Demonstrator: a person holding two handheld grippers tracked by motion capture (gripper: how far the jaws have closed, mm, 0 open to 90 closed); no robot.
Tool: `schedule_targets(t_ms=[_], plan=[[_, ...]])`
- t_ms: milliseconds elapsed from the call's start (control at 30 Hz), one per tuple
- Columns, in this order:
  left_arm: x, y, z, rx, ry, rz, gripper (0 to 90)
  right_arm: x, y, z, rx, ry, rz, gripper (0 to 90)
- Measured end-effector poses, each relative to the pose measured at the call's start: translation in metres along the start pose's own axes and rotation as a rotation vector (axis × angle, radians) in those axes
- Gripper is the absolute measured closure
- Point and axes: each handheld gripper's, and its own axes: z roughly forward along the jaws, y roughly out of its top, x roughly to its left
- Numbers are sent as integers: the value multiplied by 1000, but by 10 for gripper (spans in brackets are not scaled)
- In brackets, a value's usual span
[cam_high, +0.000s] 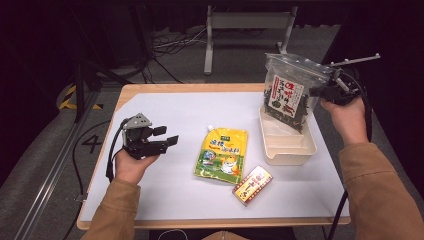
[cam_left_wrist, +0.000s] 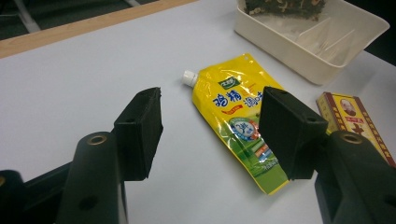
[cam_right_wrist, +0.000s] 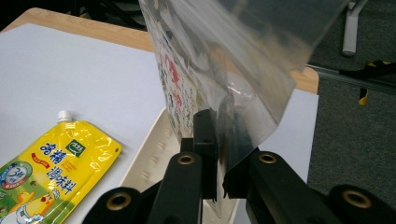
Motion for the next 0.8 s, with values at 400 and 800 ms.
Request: schedule_targets(t_ms=[400, 800], plan=[[0, -1, 4, 25, 2, -12, 385, -17, -17, 1, 6, 19, 45, 823], [3, -2, 6, 39, 1, -32, 342, -15, -27, -10, -50, 5, 26, 611]])
